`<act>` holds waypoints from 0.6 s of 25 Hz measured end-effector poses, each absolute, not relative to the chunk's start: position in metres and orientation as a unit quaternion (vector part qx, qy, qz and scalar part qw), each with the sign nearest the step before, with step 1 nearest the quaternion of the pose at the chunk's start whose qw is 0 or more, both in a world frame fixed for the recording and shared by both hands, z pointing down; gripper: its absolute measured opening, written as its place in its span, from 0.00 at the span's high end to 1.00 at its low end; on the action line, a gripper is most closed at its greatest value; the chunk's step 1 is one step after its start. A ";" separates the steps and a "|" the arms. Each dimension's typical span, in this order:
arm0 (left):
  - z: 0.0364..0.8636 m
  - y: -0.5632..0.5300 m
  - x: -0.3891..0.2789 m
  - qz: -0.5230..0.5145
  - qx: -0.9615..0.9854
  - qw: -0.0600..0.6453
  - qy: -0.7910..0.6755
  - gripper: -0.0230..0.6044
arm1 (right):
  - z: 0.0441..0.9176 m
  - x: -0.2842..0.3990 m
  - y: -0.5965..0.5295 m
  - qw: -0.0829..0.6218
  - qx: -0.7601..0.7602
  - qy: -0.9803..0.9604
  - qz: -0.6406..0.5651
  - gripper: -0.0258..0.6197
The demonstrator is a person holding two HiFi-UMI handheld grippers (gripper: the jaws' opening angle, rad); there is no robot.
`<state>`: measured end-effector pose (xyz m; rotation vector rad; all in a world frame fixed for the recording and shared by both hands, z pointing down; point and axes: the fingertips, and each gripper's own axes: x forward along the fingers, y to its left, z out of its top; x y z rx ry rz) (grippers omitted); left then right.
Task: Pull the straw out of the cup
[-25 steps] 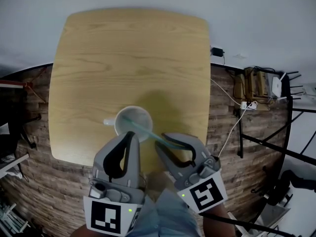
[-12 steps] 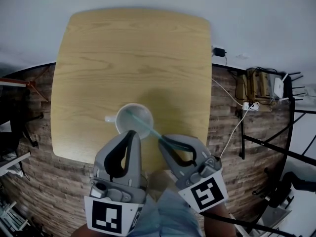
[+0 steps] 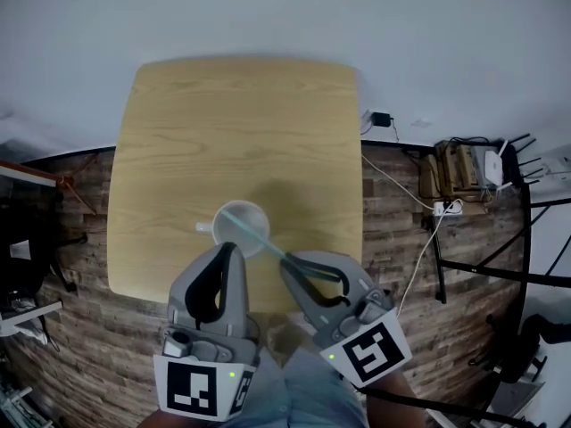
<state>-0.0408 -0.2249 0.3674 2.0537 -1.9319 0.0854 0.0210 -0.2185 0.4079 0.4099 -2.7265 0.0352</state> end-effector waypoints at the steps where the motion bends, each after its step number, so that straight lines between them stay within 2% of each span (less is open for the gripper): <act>1: 0.360 -0.224 -0.042 0.028 0.717 0.151 -0.680 0.93 | 0.401 0.021 -0.217 0.183 0.147 -0.972 0.010 0.90; 9: 0.300 -0.208 -0.047 0.010 0.711 0.069 -0.700 0.93 | 0.328 0.021 -0.214 0.102 0.172 -0.980 -0.020 0.90; 15: 0.268 -0.205 -0.054 -0.012 0.707 0.036 -0.707 0.93 | 0.262 0.016 -0.217 0.033 0.196 -0.979 -0.050 0.90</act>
